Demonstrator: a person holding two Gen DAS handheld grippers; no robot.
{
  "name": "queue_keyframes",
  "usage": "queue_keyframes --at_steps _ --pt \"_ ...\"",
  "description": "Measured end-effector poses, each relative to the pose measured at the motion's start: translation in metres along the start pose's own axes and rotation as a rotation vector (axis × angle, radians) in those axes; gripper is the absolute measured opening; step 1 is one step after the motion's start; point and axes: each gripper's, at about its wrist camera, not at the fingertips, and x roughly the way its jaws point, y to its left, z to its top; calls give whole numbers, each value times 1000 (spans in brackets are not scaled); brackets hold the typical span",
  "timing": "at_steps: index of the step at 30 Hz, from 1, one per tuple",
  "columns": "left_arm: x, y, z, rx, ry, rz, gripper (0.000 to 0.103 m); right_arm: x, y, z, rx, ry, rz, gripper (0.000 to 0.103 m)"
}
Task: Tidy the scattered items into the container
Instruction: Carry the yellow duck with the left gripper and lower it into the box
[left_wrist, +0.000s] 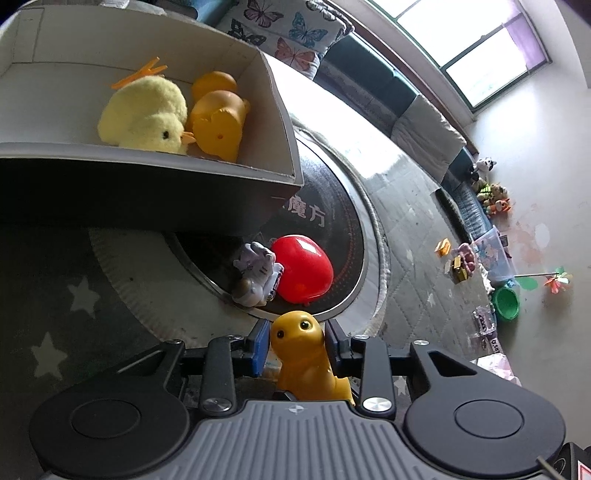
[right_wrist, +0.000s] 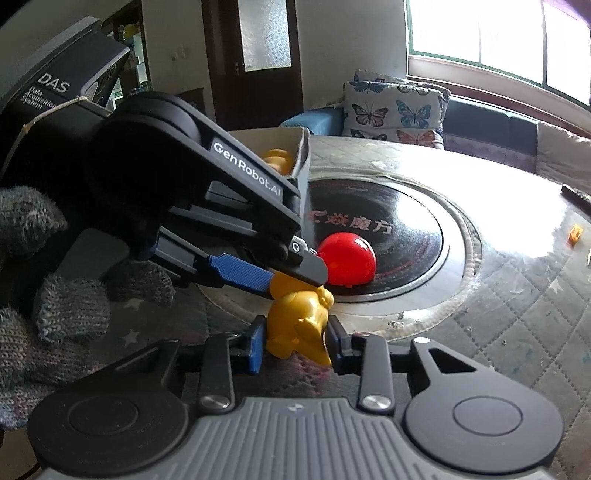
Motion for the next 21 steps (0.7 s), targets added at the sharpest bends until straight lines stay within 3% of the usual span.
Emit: queue_keyframes --at_steps 14,21 --pt "-47 18 13 -54 -117 -12 35 -7 33 26 -94 -58 51 33" --pt "-67 16 43 -38 -193 -7 35 1 48 60 -142 -109 69 33"
